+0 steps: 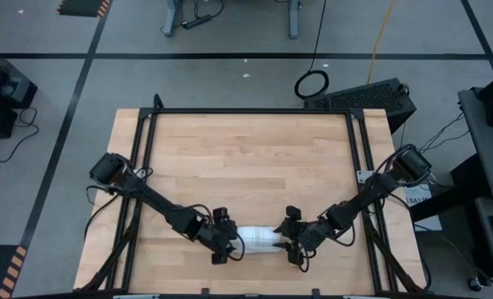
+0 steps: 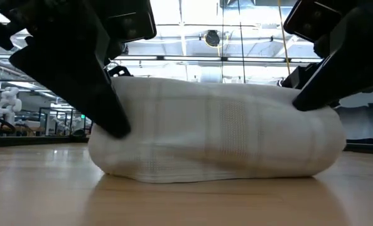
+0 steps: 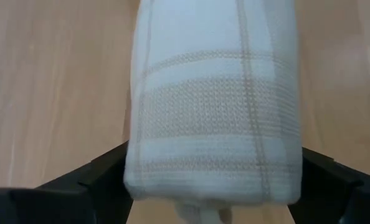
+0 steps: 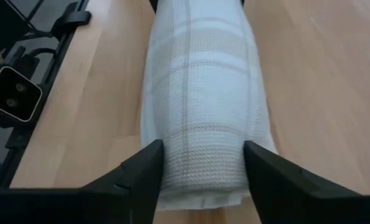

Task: Roll towel
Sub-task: Roll the towel

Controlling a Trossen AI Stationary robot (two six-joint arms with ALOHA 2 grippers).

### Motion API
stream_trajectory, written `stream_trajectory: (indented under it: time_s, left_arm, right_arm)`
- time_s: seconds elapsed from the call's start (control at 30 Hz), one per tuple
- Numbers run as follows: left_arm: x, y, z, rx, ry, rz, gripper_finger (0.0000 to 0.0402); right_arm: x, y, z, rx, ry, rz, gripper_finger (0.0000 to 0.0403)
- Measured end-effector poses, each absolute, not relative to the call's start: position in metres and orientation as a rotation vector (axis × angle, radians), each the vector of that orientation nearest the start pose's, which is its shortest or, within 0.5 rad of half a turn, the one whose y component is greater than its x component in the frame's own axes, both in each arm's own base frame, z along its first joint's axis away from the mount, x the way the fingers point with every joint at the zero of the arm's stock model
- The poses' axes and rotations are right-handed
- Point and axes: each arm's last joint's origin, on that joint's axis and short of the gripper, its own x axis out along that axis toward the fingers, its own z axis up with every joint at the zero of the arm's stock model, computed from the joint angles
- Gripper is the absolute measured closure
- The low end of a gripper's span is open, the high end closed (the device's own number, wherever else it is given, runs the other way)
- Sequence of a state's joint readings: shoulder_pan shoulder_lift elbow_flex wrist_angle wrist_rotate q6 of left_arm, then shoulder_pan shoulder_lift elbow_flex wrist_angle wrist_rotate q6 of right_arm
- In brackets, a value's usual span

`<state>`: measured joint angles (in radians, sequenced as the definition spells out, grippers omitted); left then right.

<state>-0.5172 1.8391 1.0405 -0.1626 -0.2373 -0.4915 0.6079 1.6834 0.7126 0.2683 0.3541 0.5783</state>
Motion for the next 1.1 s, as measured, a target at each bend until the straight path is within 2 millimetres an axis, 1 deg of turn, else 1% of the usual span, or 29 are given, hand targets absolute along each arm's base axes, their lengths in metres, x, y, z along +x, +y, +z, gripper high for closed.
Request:
stream_trajectory:
  time_s: [0.1,0.33,0.4,0.5,0.57,0.67,0.77,0.83,0.93,1.0,1.1]
  left_arm:
    - [0.315,-0.169,0.152,-0.114,0.919,-0.027,0.0068]
    - [0.308,-0.165,0.180,-0.168,0.871,-0.049,0.0069]
    - [0.309,-0.163,0.182,-0.169,0.865,-0.048,0.0069]
    - [0.310,-0.162,0.180,-0.142,0.873,-0.052,0.0077]
    - [0.310,-0.160,0.177,-0.096,0.882,-0.033,0.0093]
    - [0.308,-0.154,0.175,-0.001,0.883,0.057,0.0129]
    - [0.310,-0.143,0.184,0.109,0.862,0.089,0.0164]
    - [0.315,-0.136,0.193,0.185,0.836,0.085,0.0179]
    - [0.322,-0.127,0.201,0.301,0.814,0.090,0.0187]
    - [0.323,-0.122,0.201,0.367,0.823,0.119,0.0188]
    - [0.324,-0.115,0.196,0.445,0.846,0.212,0.0189]
  right_arm:
    - [0.260,0.169,0.136,0.236,0.672,0.058,0.0210]
    - [0.261,0.169,0.136,0.245,0.669,0.063,0.0253]
    - [0.262,0.168,0.137,0.247,0.662,0.062,0.0270]
    - [0.264,0.165,0.137,0.250,0.659,0.053,0.0297]
    - [0.265,0.163,0.137,0.249,0.659,0.049,0.0313]
    - [0.268,0.158,0.138,0.224,0.651,0.038,0.0328]
    - [0.268,0.149,0.145,0.189,0.652,0.025,0.0338]
    - [0.267,0.141,0.151,0.167,0.664,0.011,0.0341]
    - [0.263,0.126,0.161,0.107,0.697,-0.037,0.0342]
    - [0.261,0.116,0.166,0.046,0.711,-0.079,0.0343]
    - [0.256,0.101,0.174,-0.042,0.724,-0.147,0.0343]
